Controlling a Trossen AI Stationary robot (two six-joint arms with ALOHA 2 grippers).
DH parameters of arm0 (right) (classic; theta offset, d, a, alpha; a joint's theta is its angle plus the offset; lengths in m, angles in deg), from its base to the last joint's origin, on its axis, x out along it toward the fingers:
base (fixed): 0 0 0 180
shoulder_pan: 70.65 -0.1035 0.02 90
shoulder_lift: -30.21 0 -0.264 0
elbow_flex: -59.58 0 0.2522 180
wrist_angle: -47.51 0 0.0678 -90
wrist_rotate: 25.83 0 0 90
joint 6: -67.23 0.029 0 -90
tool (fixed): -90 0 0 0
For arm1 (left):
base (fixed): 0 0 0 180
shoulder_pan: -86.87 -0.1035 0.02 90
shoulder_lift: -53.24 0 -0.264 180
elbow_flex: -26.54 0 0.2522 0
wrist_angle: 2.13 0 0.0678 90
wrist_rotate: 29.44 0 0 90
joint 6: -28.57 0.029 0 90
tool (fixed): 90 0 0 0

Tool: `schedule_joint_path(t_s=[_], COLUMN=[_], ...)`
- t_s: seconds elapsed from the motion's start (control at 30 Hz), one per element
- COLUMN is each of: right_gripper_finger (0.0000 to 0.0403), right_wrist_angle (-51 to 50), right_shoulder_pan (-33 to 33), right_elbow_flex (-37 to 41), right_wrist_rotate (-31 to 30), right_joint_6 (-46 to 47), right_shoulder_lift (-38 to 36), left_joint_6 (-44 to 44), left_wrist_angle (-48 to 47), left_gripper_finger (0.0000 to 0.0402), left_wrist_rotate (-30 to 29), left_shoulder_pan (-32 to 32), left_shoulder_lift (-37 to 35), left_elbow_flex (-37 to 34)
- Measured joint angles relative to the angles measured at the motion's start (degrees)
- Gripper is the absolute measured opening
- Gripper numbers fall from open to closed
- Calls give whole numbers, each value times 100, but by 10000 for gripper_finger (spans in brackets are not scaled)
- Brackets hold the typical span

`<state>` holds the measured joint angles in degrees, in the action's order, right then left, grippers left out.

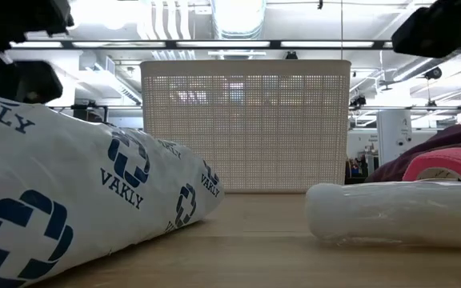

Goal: Pick & place medical supplies in basket/bin
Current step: Put the small pink bandage into the white bin

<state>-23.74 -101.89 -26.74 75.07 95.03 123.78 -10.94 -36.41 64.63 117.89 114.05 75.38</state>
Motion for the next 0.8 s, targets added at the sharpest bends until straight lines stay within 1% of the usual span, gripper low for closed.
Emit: schedule_joint_path(t_s=[0.1, 0.23, 0.37, 0.47, 0.57, 0.67, 0.8], right_gripper_finger=[255, 280, 317, 341, 357, 361, 354], right_wrist_angle=[1, 10, 68, 306, 859, 1606, 2086], right_shoulder_pan=[-137, -141, -112, -72, -33, -21, -25], right_elbow_flex=[-242, -604, -743, -599, -320, -9, 353], right_wrist_rotate=[-75, -243, -752, -1082, -1097, -1145, -1207], right_joint_6=[-180, -272, -454, -512, -514, -638, -634], right_shoulder_lift=[463, 890, 1062, 1057, 1059, 1063, 1063], left_joint_6=[-96, -157, -155, -155, -155, -155, -142], left_wrist_angle=[60, 101, 103, 103, 103, 60, -136], left_gripper_finger=[285, 285, 285, 285, 285, 285, 285], left_wrist_rotate=[-1, 9, 11, 9, 11, 38, 193], left_shoulder_pan=[50, 142, 154, 152, 152, 156, 159], left_shoulder_lift=[-1, -2, -2, -7, -7, -11, -15], left_elbow_flex=[-126, -211, -224, -230, -237, -255, -255])
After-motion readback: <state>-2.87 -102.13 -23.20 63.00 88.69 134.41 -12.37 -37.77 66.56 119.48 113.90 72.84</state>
